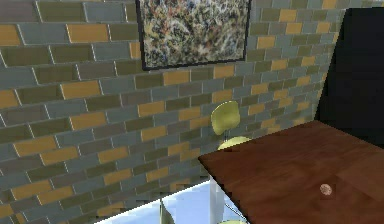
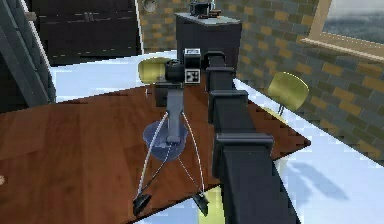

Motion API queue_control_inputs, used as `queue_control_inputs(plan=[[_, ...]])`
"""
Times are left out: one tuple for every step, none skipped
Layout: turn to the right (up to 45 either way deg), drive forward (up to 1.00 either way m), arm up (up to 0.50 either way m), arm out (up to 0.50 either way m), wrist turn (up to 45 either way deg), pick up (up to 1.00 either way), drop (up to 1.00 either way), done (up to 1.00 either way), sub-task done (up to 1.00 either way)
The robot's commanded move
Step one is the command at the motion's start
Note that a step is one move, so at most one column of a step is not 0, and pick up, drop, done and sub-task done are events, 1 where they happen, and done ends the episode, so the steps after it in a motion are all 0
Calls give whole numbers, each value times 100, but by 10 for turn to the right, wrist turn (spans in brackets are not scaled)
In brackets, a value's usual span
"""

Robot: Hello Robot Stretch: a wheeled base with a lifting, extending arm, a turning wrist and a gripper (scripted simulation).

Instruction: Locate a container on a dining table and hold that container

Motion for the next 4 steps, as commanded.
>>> queue_control_inputs(plan=[[0,0,0,0,450,0,0,0,0],[0,0,0,0,450,0,0,0,0],[0,0,0,0,450,0,0,0,0],[0,0,0,0,240,0,0,0,0]])
